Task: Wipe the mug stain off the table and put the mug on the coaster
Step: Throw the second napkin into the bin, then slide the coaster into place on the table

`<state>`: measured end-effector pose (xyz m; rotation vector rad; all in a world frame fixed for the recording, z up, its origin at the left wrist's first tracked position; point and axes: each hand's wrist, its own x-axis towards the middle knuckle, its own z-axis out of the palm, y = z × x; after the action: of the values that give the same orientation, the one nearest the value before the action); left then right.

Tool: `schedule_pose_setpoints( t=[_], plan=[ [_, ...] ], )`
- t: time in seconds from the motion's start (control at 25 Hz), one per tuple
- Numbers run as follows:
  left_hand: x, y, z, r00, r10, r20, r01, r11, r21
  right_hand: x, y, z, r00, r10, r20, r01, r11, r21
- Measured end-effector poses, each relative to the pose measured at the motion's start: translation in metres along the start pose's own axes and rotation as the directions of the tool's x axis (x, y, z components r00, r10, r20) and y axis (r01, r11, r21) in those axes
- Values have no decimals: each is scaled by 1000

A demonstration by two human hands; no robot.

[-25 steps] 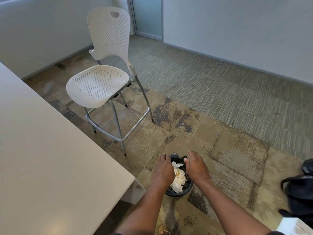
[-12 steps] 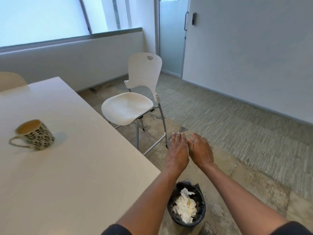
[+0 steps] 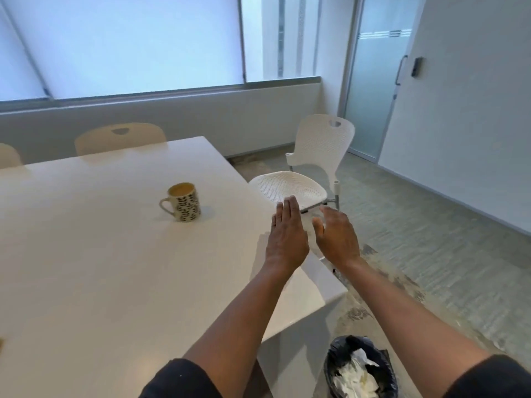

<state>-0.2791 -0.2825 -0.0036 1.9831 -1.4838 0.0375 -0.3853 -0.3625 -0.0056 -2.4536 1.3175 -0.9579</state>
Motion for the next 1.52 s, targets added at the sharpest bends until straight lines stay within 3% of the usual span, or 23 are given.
schedule_pose_setpoints(
  t=[0.28,0.76,1.16,1.4,1.52],
  plan=[
    [-54,-108,-91,958,-247,-149,262,961,93,-15,-129,53,963,-247,111,232,964,125],
    [-199,-243,-223,756,-577,-309,631,767,114,-94,-329,131,786,-552,278,440,815,377],
    [-298,-292,-284,590,-717,-372,804,566,184,-166,-432,170,591,-702,398,460,698,548],
    [-345,-312,-314,461,-804,-377,887,417,196,-198,-460,188,429,-750,504,462,661,591],
    [-362,-318,-321,392,-825,-407,918,325,225,-209,-463,195,390,-756,526,478,654,586]
  ],
)
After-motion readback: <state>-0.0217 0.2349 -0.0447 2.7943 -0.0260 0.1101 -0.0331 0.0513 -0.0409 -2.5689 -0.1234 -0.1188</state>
